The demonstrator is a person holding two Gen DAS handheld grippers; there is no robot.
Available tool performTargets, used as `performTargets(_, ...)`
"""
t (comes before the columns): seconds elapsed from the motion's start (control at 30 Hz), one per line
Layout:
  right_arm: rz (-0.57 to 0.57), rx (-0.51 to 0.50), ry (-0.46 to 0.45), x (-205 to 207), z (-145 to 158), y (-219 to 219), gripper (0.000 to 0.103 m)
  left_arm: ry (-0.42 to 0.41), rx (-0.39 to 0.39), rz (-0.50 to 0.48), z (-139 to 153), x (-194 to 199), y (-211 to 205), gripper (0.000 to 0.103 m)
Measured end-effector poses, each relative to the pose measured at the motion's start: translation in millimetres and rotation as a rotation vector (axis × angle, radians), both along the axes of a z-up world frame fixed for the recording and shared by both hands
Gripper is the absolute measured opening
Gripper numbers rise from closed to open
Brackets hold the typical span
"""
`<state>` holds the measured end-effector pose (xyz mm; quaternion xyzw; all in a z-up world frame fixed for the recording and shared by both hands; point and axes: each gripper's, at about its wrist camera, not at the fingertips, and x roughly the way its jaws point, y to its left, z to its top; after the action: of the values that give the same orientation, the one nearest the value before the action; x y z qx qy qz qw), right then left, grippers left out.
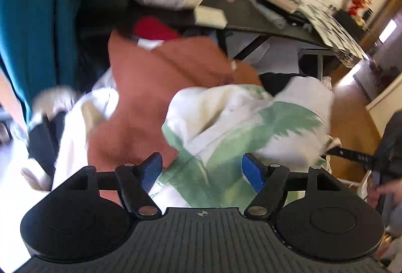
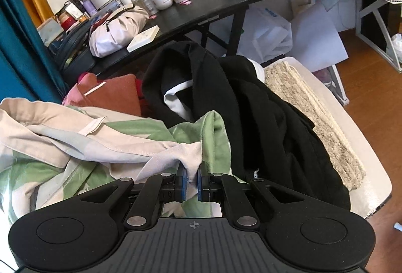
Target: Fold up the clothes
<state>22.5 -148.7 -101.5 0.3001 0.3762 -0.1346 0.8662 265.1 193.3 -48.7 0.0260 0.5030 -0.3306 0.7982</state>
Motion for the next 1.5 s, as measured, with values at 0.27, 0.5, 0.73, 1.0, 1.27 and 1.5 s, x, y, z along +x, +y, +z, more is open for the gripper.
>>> performTargets(0.27, -0.018, 0.009, -0.018, -7.5, 6.0, -1.1, 0.006, -0.203, 0.074, -0.251, 44.7, -64.9, -16.6, 0.016)
performTargets(0.5, -0.014, 0.010, -0.014, 0.9, 3.2, 1.9, 0.006, -0.340, 0.162, -0.196, 42.6, -76.3, -13.1, 0.031)
performTargets(0.73, -0.004, 0.002, -0.019, 2.0, 9.1, 9.4, 0.006, -0.240, 0.073, -0.100, 24.9, -23.8, 8.8, 0.063)
performTargets(1.0, -0.007, -0.002, -0.015, 1.4, 11.0, 10.2, 0.006, -0.357, 0.145, -0.207, 26.3, -55.5, -14.2, 0.006)
performTargets(1.27, -0.018, 0.009, -0.017, 1.6, 6.6, 7.0, 0.006, -0.294, 0.099, -0.466, 29.4, -131.3, -24.0, 0.006)
performTargets(1.5, -0.017, 0.009, -0.013, 5.7, 5.3, 7.6, 0.006, -0.423, 0.123, -0.477, 30.0, -137.2, -34.0, 0.055)
